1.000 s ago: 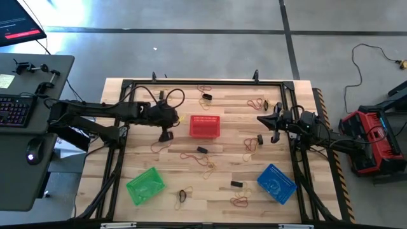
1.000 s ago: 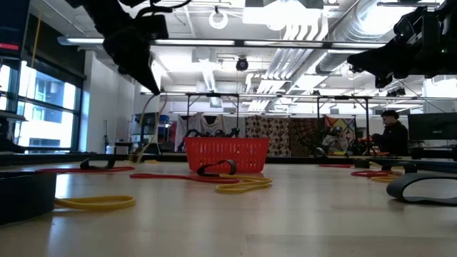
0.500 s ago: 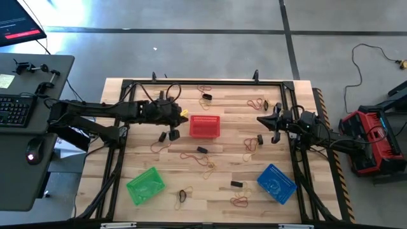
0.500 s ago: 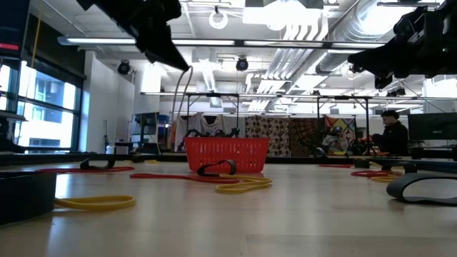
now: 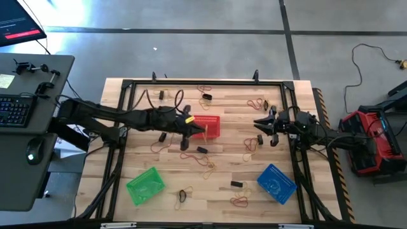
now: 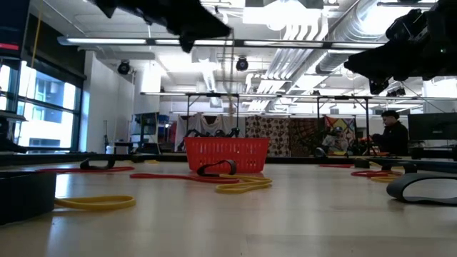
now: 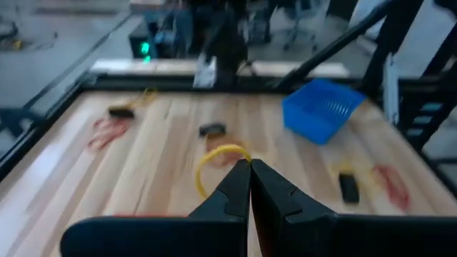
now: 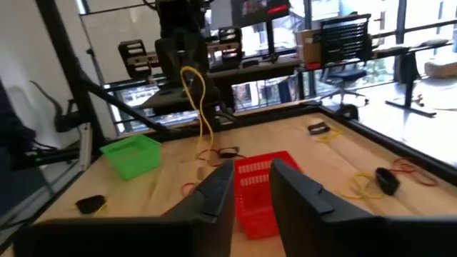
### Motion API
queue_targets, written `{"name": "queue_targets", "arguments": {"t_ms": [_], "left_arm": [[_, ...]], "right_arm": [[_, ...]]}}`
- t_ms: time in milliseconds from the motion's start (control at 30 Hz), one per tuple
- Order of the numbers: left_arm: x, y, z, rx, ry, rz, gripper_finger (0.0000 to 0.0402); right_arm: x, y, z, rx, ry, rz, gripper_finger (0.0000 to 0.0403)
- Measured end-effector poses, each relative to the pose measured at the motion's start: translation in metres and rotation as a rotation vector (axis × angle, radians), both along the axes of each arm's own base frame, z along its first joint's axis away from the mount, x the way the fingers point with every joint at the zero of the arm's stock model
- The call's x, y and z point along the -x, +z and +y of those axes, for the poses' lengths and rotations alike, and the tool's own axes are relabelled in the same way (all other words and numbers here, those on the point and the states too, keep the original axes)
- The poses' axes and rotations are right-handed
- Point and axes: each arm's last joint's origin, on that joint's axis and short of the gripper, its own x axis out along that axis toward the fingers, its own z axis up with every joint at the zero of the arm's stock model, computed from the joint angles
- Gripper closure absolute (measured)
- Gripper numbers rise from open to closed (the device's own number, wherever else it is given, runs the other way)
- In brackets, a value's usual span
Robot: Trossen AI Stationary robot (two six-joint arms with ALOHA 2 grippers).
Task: Sort rubber bands into baskets
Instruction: Put the yellow rubber band into the blue bin
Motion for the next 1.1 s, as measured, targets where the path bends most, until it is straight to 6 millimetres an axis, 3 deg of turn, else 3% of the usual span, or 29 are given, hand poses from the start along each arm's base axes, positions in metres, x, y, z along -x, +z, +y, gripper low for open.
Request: {"name": "queue_targets", "arguments": {"t_ms": [333,633,1100], "left_arm": [[-0.044,-0.019,-0.016,0.046,-0.112,-0.100,0.0401],[-0.085,-0.016,-0.025,0.015,-0.152,-0.119,0.0401],[-0.094,-0.015,-0.027,0.014,-0.141,-0.143,0.0401]], "right_arm": [[-0.005,-0.002,0.005,-0.002,-0.003,0.021,0.0295],[-0.007,-0.002,0.018,0.002,0.085,0.025,0.0292],[-0.024,-0.006,0.042,0.026,0.045,0.041,0.0188]]}}
